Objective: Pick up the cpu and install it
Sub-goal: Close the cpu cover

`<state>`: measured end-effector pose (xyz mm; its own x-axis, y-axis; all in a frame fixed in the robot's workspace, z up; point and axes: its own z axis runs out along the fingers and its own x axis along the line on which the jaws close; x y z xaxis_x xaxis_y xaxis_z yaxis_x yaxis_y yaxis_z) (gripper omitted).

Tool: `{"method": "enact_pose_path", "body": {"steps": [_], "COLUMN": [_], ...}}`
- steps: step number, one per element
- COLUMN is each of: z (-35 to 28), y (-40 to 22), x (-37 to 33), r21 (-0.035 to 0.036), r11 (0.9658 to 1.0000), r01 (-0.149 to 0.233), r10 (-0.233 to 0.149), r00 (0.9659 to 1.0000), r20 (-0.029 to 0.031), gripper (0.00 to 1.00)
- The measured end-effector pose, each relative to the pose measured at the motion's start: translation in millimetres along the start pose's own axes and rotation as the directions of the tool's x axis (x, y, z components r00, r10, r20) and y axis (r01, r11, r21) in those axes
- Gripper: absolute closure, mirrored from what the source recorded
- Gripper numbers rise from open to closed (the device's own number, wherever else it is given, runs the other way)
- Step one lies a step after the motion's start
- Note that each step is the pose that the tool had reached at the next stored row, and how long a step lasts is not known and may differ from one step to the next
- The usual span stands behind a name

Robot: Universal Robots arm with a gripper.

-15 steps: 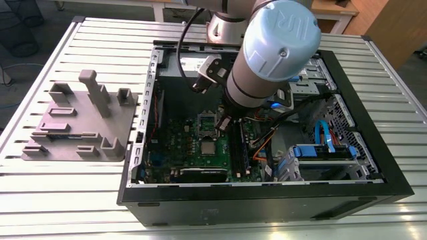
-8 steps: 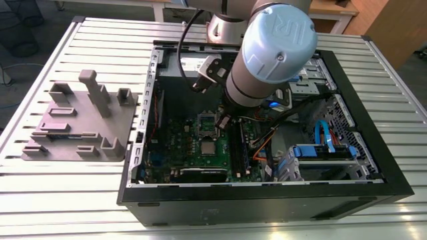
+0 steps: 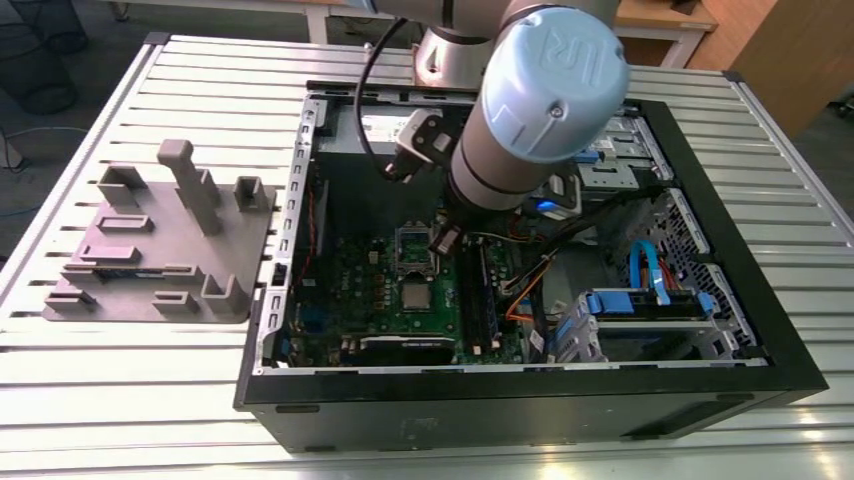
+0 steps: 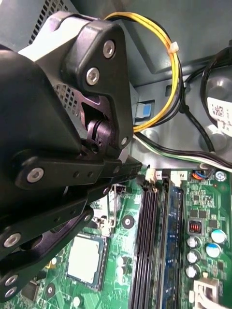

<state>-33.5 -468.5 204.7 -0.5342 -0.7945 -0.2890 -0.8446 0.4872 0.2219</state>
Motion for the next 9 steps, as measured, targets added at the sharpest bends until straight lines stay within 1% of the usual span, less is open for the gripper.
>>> {"method": "enact_pose_path", "body": {"steps": [2, 6, 9], "z": [1.4, 4.7, 6.6], "y": [1.4, 3.9, 4.8], "x": [-1.1, -0.7, -1.6], "r21": [0.0009, 0.0031, 0.0032], "r11": [1.0, 1.0, 1.0], "r01": [0.0, -0.001, -0.001], "r10": [0.0, 0.001, 0.001], "r00": [1.0, 1.0, 1.0], "r20": [-0.0013, -0.0044, -0.0044], "gripper": [0.9, 0.9, 0.9]}}
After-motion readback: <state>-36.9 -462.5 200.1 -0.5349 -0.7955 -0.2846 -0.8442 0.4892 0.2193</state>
